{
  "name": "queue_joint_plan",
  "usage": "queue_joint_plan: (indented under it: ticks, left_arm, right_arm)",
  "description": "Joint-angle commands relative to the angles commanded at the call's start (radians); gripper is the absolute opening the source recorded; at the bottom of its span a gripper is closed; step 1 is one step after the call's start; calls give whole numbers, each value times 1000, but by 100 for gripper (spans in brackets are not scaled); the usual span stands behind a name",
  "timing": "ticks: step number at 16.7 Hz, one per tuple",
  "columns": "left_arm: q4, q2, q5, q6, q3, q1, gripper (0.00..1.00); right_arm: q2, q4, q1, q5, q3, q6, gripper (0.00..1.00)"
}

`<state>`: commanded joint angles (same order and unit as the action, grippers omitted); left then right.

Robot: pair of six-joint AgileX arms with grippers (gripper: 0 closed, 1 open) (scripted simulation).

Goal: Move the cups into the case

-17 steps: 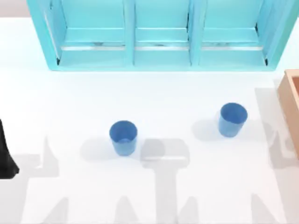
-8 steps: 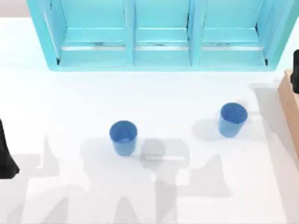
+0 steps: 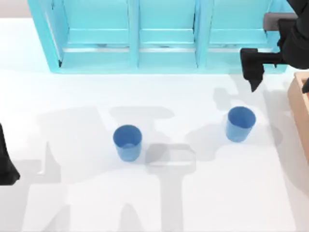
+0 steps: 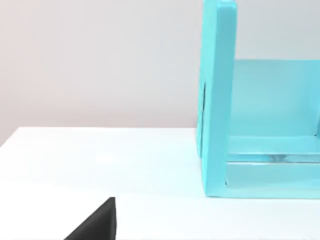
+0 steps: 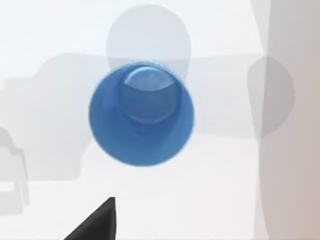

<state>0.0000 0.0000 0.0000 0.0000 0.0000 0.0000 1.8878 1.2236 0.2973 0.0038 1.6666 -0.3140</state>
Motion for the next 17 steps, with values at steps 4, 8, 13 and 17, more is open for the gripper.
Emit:
queue_joint_plan:
  ticks: [4,8,13,17]
  left_arm:
    - [0,0,0,0,0,0,100]
    - [0,0,0,0,0,0,100]
    - [0,0,0,0,0,0,100]
    - [0,0,0,0,0,0,100]
  right_arm:
    - [156,102,26,-2,144,-27,100]
    - [173,115,29,-2,162,-30,100]
    - [178,73,26,-2,121,-28,100]
    - [211,-107,29,-2,-14,-31,100]
